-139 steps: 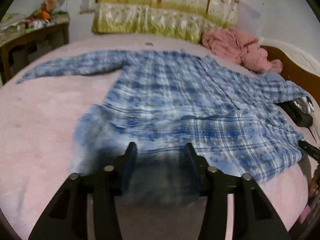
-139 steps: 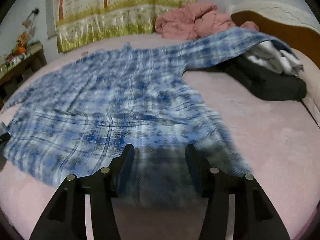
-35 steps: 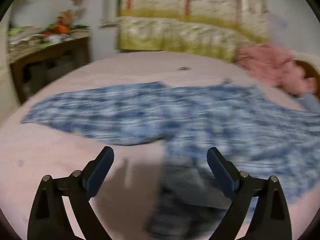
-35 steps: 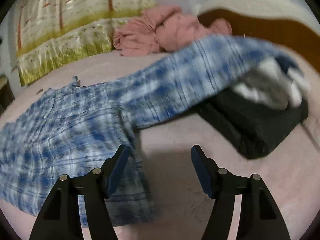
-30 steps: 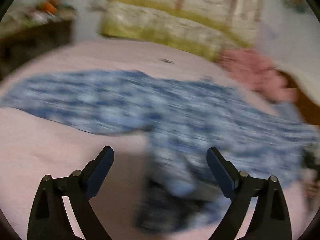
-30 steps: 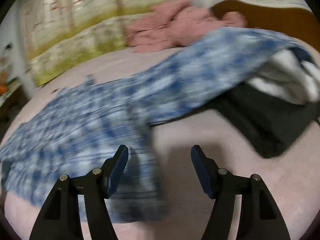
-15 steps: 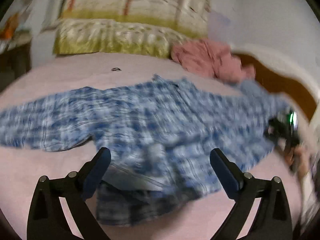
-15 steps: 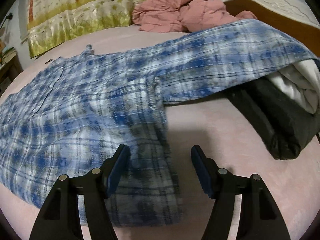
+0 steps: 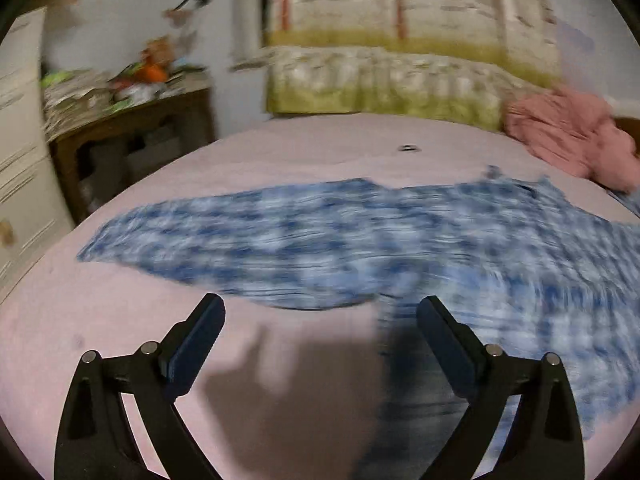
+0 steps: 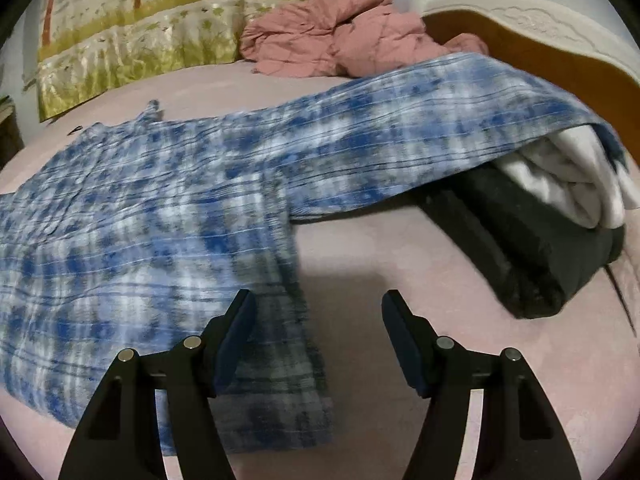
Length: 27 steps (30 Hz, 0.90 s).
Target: Fold large clothes
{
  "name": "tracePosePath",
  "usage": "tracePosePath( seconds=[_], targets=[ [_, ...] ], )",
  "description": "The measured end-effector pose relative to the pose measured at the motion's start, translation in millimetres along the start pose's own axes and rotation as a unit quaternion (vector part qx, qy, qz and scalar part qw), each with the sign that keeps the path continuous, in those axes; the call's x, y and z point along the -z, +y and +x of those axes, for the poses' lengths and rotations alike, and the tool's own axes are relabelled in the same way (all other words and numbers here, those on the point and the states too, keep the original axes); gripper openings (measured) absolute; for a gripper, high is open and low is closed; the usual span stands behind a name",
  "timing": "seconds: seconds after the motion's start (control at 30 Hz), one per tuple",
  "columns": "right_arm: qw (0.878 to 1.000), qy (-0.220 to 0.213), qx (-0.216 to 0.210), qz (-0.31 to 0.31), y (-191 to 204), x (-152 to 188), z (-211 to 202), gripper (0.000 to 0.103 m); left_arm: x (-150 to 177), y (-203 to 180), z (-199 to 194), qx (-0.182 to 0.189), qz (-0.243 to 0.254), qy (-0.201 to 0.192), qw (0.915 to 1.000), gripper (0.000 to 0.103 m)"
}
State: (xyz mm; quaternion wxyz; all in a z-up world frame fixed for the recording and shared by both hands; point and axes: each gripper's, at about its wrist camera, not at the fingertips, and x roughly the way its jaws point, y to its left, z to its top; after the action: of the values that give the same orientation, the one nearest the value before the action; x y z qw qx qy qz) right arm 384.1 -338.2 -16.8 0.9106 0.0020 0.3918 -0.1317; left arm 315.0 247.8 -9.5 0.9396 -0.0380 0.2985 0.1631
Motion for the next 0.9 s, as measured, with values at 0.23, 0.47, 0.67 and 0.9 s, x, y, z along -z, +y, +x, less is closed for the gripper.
tracePosePath(
  seconds=[0.23, 0.47, 0.67, 0.9],
  targets=[
    [0.997, -0.033, -0.060, 0.035, -20, 8, -26, 0.067, 17, 9, -7, 0.248, -0.085, 0.096, 0.9602, 0.096],
    [0.979, 0.006, -0.179, 0.102, -46, 38, -25, 0.068, 40, -23, -14, 0.244, -0.040, 0.118, 0.9618, 0.027],
    [0.977, 0.019, -0.190, 0.098, -39, 38, -13, 0.006, 34, -3, -49, 0.226, -0.061, 0.022, 0.9719, 0.003],
    [0.972, -0.010, -0.177, 0.155, -69, 41, -21, 0.003, 32, -5, -29, 0.190, -0.042, 0.060, 0.9791, 0.004]
  ],
)
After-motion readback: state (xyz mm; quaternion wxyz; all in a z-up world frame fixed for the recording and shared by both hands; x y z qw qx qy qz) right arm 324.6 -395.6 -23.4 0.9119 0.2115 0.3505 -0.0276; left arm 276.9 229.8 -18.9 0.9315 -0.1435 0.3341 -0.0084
